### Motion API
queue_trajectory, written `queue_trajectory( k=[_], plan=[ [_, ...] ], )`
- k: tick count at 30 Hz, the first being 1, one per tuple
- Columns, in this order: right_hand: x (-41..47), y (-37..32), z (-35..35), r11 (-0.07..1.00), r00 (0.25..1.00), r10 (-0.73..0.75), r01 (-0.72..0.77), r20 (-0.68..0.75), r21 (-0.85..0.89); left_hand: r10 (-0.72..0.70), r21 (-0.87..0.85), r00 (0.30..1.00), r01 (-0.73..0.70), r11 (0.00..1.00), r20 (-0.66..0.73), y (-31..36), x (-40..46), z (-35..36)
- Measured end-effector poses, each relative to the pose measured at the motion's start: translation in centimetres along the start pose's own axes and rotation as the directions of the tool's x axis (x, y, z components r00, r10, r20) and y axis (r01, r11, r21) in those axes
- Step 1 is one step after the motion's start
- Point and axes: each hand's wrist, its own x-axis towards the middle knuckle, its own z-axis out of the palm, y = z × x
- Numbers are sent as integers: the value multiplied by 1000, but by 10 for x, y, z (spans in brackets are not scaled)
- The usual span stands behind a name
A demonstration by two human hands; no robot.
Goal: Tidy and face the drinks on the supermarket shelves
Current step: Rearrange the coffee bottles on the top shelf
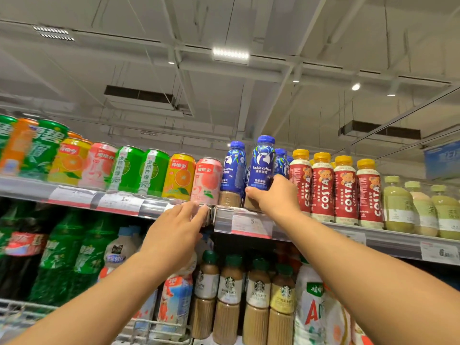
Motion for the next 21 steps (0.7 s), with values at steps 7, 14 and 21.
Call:
queue_trajectory(
  k=[7, 14, 21],
  plan=[
    [1, -7, 13, 997, 1000, 17, -17, 1, -80, 46, -14, 996, -47, 999, -81, 0, -4, -1],
    [-5, -6, 19, 992, 998, 4, -13, -66, -125, 34, -83, 994, -43, 996, -99, 5, -6, 0],
    [-5, -7, 27, 982, 997, 12, -27, -82, -188, 19, -111, 997, -27, 993, -74, 5, -10, 1]
  ],
)
